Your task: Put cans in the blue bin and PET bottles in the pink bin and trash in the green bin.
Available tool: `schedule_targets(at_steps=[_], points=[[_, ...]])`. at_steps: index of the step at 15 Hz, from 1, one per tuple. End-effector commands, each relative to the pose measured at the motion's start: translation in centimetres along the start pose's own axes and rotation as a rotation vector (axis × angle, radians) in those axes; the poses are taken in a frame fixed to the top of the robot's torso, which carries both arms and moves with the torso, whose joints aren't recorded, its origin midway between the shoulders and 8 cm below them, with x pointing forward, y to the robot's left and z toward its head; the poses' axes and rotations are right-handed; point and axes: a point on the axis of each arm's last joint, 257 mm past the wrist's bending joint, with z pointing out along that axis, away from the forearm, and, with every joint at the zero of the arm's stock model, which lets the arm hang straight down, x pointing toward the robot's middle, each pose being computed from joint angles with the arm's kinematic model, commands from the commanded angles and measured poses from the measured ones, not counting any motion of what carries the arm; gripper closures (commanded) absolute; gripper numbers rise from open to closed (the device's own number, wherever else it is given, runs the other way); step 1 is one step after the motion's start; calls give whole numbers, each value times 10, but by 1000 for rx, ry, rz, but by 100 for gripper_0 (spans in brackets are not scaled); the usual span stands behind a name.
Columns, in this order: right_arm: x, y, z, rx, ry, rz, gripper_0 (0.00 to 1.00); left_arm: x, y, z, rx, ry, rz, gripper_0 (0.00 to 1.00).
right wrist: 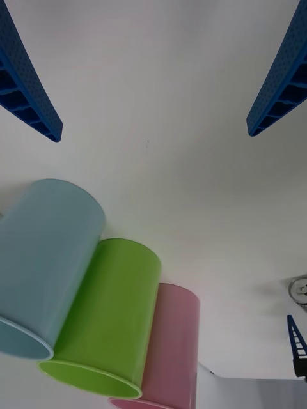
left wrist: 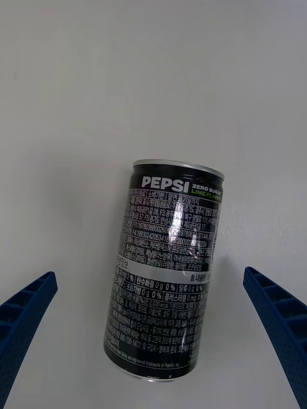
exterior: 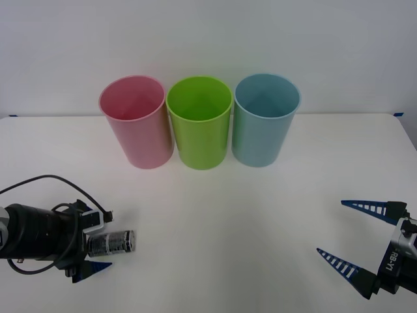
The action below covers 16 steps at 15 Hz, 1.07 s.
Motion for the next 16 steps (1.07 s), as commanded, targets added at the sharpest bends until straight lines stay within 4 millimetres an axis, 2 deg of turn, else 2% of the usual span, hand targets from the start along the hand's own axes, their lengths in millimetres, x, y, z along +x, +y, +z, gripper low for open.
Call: schedule_targets(at_steps=[1, 4, 9, 13, 16], points=[[0, 0, 0, 0, 0, 0, 0, 5, -3, 3, 7, 11, 2, 0], [0, 0, 0, 0, 0, 0, 0, 6, -9, 5, 21, 15, 2, 0], [0, 0, 0, 0, 0, 0, 0, -13, -17, 18, 44, -14, 6, 0], [0, 0, 0, 0, 0, 0, 0, -14, -5, 27, 23, -9, 23, 0], [0, 0, 0, 0, 0, 0, 0, -13, -4, 28, 23, 0, 39, 0]])
